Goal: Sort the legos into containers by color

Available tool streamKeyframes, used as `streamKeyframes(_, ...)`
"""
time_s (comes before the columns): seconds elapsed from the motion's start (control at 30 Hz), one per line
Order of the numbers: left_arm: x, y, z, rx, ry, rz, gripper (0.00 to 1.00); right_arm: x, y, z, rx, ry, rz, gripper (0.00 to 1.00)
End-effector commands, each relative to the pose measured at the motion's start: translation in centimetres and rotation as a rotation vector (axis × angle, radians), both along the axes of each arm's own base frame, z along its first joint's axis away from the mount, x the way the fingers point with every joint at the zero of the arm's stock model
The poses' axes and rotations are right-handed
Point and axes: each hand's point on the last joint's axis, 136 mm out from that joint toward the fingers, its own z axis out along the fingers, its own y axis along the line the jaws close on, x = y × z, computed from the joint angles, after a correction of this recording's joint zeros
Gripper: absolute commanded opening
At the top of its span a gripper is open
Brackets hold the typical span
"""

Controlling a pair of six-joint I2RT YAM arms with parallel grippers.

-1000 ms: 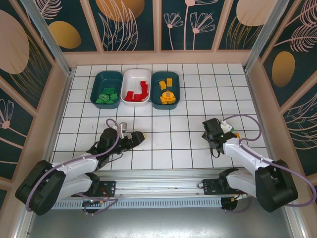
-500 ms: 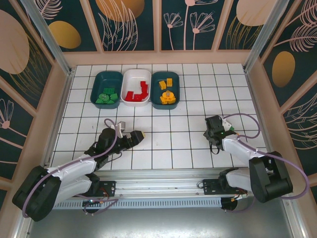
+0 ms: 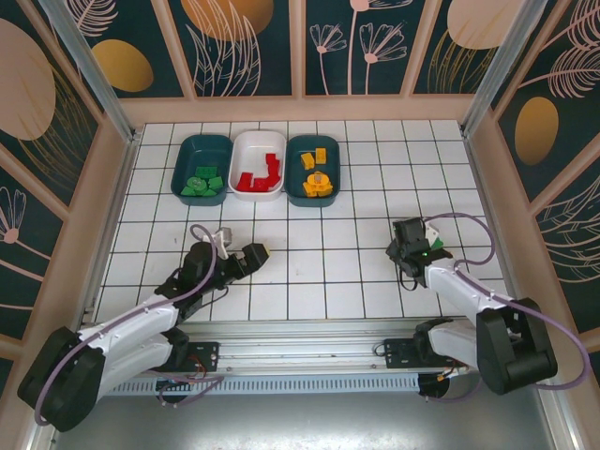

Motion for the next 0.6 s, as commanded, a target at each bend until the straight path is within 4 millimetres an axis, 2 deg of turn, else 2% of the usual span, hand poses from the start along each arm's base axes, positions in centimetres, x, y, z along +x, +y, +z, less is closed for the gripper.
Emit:
streamKeyframes(0.0,1.3,2.1,0.5,0.086,-0.004,0.100,0.98,0.6,1.8,1.9,0.020,-0.054,0.048,0.25)
streamKeyframes(0.1,2.2,5.4,0.8,0.101,0.011,0.187,0.98,1.7,6.6,4.7,0.075,-0.133,0.157,0.25)
streamKeyframes(0.23,3.4,11.0,0.7,0.100,0.031,0.332,0.98,3.9,15.2,8.2,0.105,-0.214,0.333,0.25)
streamKeyframes(0.3,3.6,12.9,0.1,0.089,0.060,0.389,0.98,5.2,20.4,9.6,0.121,-0.260,0.436,0.24)
streamKeyframes(0.37,3.7,14.0,-1.2,0.062,0.111,0.427,0.99,6.6,25.5,10.6,0.141,-0.294,0.528,0.24)
streamKeyframes(0.43,3.8,14.2,-2.2,0.014,0.153,0.433,0.98,8.1,29.8,11.2,0.155,-0.324,0.607,0.24)
streamKeyframes(0.57,3.7,14.0,-3.6,-0.018,0.218,0.413,0.99,11.5,37.3,12.5,0.216,-0.376,0.722,0.24)
